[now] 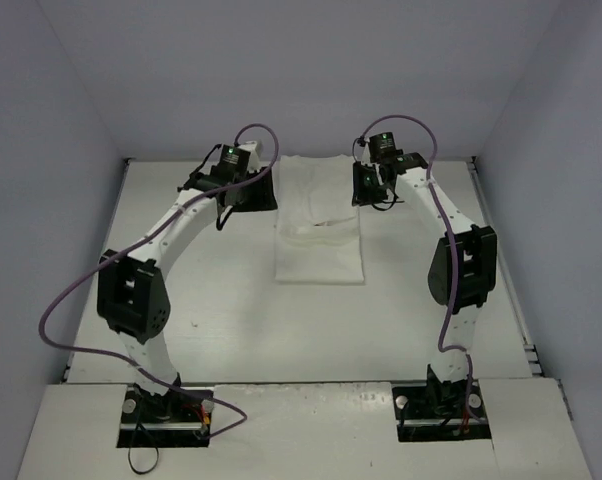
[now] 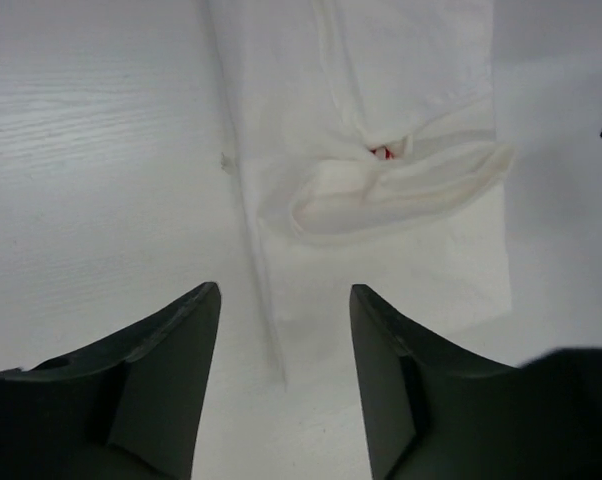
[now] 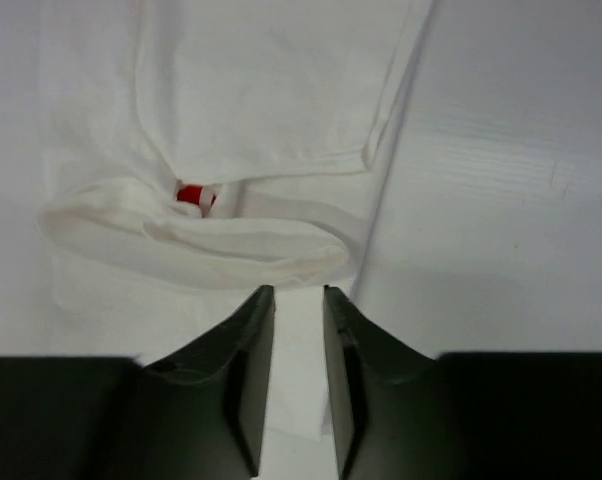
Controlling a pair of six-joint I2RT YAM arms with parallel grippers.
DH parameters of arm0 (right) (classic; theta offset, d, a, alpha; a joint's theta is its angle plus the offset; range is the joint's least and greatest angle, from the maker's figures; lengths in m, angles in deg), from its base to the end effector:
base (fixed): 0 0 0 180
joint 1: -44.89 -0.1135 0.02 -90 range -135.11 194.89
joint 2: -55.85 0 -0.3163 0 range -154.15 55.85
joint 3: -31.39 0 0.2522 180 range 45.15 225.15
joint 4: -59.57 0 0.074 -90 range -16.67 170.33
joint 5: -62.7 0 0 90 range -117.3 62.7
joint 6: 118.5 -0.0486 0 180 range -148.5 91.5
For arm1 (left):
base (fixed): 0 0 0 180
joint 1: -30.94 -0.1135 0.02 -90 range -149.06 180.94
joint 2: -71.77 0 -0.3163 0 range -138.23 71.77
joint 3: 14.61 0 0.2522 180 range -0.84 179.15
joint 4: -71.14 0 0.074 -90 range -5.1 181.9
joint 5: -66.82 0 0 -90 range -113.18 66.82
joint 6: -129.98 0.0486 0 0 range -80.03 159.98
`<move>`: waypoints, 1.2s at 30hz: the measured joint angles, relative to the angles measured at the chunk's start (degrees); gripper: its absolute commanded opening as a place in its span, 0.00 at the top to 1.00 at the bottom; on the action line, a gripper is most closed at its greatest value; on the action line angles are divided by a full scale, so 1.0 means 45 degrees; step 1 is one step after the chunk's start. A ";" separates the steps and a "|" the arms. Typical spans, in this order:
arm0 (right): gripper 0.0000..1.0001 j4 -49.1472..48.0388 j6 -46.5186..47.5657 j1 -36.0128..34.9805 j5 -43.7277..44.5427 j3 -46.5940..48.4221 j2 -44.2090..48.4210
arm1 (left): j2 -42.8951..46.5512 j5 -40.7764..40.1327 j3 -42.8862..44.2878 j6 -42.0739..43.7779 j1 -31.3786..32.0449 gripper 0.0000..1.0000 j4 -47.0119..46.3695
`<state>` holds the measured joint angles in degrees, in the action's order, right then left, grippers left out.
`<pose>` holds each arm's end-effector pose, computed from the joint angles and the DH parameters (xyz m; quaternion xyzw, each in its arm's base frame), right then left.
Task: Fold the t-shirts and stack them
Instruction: Fold the folded rectangular tshirt in 1/3 of the way, then grab one side of the 2/3 rectangular tshirt with both arms
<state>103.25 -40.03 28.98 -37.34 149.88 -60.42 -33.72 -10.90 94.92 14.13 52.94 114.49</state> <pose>0.4817 0.1461 0.3262 -0.0706 0.9061 0.1746 0.3789 0.4134 -0.1782 0.3591 0.0156 0.8996 -0.2610 0.3498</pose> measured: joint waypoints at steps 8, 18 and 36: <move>0.91 -0.0070 0.1799 -0.0222 -0.2961 -0.1537 0.0191 | 0.0769 0.0276 -0.2702 -0.0151 0.1477 0.97 -0.1708; 0.92 -0.0113 0.2944 -0.0285 -0.4757 -0.1549 -0.1536 | -0.2686 0.1072 -0.1433 0.0401 0.1608 0.97 -0.2061; 0.46 -0.0405 0.1848 0.0566 -0.1669 0.1606 -0.2649 | -0.3299 -0.0106 0.0696 0.0427 0.0276 0.25 -0.2401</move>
<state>101.43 -31.71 31.52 -44.86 157.11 -72.34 -48.56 -11.37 98.06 16.05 54.18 103.69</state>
